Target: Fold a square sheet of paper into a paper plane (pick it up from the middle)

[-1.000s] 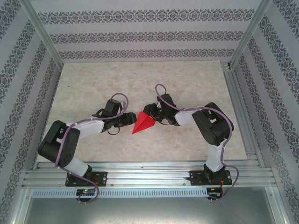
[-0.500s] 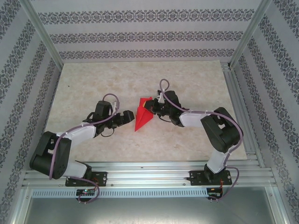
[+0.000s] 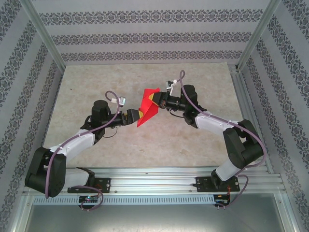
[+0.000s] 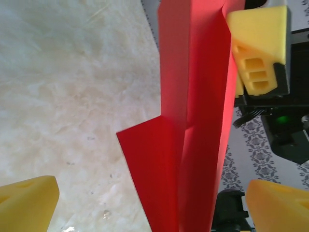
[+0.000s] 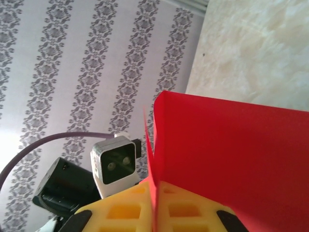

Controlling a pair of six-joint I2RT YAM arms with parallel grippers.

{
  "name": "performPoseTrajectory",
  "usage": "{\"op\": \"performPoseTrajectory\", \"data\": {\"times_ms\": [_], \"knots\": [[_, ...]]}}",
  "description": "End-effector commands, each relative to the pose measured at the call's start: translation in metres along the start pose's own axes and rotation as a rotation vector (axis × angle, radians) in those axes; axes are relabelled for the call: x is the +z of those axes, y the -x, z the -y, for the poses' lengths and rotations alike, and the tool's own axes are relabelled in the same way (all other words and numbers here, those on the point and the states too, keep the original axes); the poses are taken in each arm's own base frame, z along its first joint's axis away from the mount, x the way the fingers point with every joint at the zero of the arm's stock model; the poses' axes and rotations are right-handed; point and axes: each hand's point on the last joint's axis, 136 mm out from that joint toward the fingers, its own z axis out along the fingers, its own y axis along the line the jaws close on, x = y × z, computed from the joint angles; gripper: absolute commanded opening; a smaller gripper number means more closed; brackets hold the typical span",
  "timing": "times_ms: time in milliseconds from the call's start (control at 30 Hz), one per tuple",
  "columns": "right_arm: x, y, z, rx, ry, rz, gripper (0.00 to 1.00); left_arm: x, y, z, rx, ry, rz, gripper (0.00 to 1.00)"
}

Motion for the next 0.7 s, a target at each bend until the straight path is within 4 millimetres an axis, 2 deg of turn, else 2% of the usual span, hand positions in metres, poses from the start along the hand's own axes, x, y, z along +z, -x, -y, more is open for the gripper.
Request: {"op": "performPoseTrajectory", "data": {"times_ms": [0, 200, 267, 367, 533, 667], "knots": [[0.006, -0.001, -0.03, -0.02, 0.118, -0.033, 0.08, -0.002, 0.018, 0.034, 0.057, -0.117, 0.04, 0.99], [0.012, -0.002, -0.034, 0.031, 0.186, -0.049, 0.09, 0.001, 0.023, 0.043, 0.056, -0.155, 0.054, 0.9], [0.014, -0.003, -0.033, 0.039, 0.188, -0.052, 0.09, 0.002, 0.023, 0.048, 0.062, -0.175, 0.052, 0.83], [0.015, -0.003, -0.029, 0.046, 0.179, -0.054, 0.09, 0.003, 0.025, 0.047, 0.067, -0.172, 0.056, 0.66], [0.016, -0.003, -0.024, 0.054, 0.166, -0.055, 0.09, 0.005, 0.027, 0.046, 0.07, -0.165, 0.057, 0.48], [0.015, -0.002, -0.018, 0.06, 0.146, -0.051, 0.1, 0.008, 0.028, 0.043, 0.067, -0.157, 0.052, 0.37]]}}
